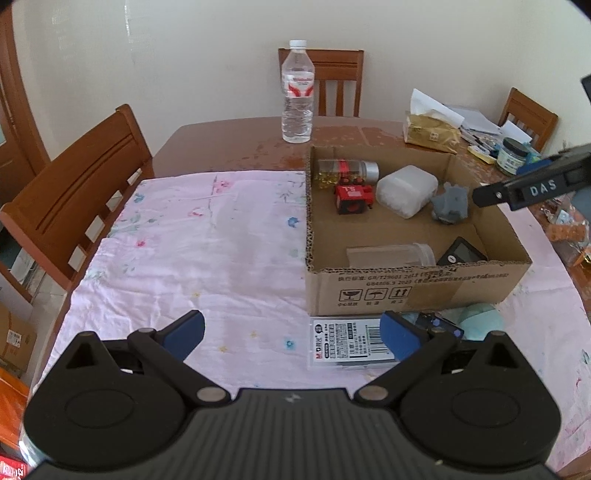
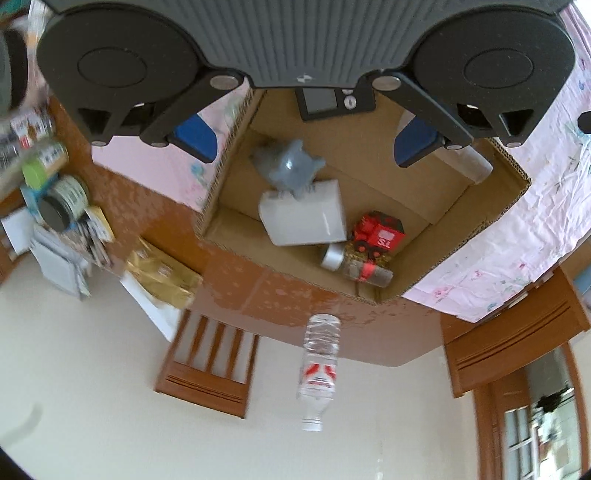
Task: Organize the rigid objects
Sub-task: 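Move both tools over the light-blue case and the card package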
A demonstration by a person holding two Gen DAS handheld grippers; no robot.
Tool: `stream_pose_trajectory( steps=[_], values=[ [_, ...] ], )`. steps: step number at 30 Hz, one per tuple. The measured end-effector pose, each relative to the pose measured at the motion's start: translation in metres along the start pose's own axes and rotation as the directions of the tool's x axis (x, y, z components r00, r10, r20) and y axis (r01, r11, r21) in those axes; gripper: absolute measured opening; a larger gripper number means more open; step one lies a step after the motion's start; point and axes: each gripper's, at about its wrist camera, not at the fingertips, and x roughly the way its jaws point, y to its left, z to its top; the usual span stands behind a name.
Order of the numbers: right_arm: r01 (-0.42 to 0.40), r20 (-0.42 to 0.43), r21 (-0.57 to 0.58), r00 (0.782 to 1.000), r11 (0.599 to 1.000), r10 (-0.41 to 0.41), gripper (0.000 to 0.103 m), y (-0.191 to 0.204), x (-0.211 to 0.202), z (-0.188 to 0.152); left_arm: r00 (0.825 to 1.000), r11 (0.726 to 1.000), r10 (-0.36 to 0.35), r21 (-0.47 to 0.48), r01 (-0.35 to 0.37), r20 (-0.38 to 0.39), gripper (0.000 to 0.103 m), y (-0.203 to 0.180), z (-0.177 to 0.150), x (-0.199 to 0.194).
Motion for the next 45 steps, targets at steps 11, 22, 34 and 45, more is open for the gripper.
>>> stream_pose_trajectory(
  steps=[11,22,34,45],
  values=[
    [0.07,-0.073,0.16,0.996,0.985,-0.058,0.103,0.0,-0.021,-0.055,0.999,0.998,-0.03,0.054,0.031,-0.016,0.101,-0.002,-0.005,0.008],
    [0.068,-0.21,0.234,0.978,0.97,-0.018,0.103,0.025,0.016,-0.094,0.999,0.997,-0.041,0.059,0.043,-0.033,0.101,0.008,-0.015,0.011],
    [0.177,-0.229,0.339,0.968,0.924,-0.101,0.103,0.035,0.049,-0.102,0.997,0.997,-0.047,0.053,0.051,-0.069,0.101,0.027,-0.023,0.017],
    [0.224,-0.265,0.344,0.955,0.912,-0.134,0.103,0.025,0.039,-0.127,0.992,0.989,-0.099,0.1,0.108,-0.084,0.101,0.012,-0.016,0.032]
  ],
)
